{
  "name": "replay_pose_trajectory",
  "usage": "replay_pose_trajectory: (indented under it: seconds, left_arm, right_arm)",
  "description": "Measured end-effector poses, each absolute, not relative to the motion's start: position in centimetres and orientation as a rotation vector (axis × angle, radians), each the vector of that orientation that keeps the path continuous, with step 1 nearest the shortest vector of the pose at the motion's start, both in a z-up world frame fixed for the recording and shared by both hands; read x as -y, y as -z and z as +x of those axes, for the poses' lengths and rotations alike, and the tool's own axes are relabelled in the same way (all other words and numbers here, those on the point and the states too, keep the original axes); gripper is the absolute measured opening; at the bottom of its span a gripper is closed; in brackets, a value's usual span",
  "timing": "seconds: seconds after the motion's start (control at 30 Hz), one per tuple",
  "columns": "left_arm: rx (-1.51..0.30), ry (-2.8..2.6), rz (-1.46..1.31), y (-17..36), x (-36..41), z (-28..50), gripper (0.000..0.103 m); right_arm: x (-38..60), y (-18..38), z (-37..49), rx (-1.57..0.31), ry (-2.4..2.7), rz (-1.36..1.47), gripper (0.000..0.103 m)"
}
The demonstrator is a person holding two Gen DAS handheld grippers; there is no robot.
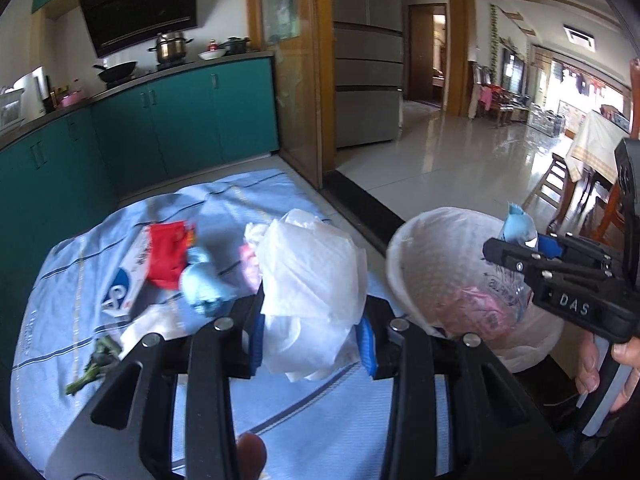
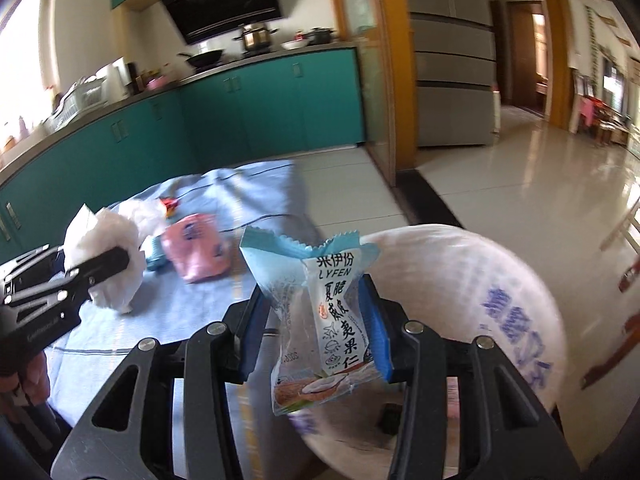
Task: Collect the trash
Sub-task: 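Carry snack bag and tissue over the white bin and open both tools, then move both open tools back over the trash on the table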
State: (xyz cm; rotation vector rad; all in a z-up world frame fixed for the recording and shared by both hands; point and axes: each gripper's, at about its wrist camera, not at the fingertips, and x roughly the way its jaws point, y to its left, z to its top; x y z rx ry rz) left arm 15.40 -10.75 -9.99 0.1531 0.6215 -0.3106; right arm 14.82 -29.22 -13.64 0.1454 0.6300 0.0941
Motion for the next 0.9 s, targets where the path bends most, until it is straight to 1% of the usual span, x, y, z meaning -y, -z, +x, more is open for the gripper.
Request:
replay_pose_trajectory:
  seconds: [0.37,0.53,0.6,0.63,0.67,0.7,0.73,0.77,0.83,0.87,0.9]
  left_arm:
    - [-0.659,0.516,0.118,11.9,18.4,16.9,0.038]
    - [-0.699,0.590,0.161,14.4,23.2,18.1,0.038]
    - [-0.735,0.620,0.180,15.9,25.0,18.8,0.040]
    - [-0.743,0.627,0.181,16.3,25.3,18.9,0.046]
    - [-0.756,0.630,0.178,16.9,25.6,19.2,0.062]
    - [-0.773,0.630,0.164,17.1,25.7,19.4,0.071]
    - [-0.765,0.633,0.119,17.0,25.3,19.5,0.085]
    - [-0.744,0.623,0.079,16.6,24.7,19.5,0.089]
    - [-0.727,0.587,0.053,15.9,23.7,19.7,0.091]
    - [-0.706,0.575,0.044,15.4,23.0,19.6,0.092]
    - [-0.691,0.565,0.040,14.9,22.3,19.5,0.093]
  right_arm:
    - [35.9,16.6,14.5,-0.701,0.099,0.228,0.045]
    - [37.7,17.2,14.5,-0.725,0.137,0.264,0.045]
    - [38.0,17.4,14.4,-0.733,0.158,0.267,0.045]
    - [38.2,17.4,14.4,-0.736,0.165,0.271,0.046]
    - [38.4,17.5,14.4,-0.739,0.175,0.276,0.055]
    - [38.6,17.5,14.4,-0.736,0.185,0.286,0.062]
    - [38.7,17.5,14.3,-0.734,0.186,0.297,0.064]
    - [38.7,17.4,14.3,-0.731,0.181,0.308,0.067]
    - [38.6,17.3,14.2,-0.725,0.173,0.324,0.070]
    - [38.5,17.2,14.3,-0.723,0.178,0.326,0.075]
    - [38.3,17.2,14.3,-0.720,0.183,0.330,0.077]
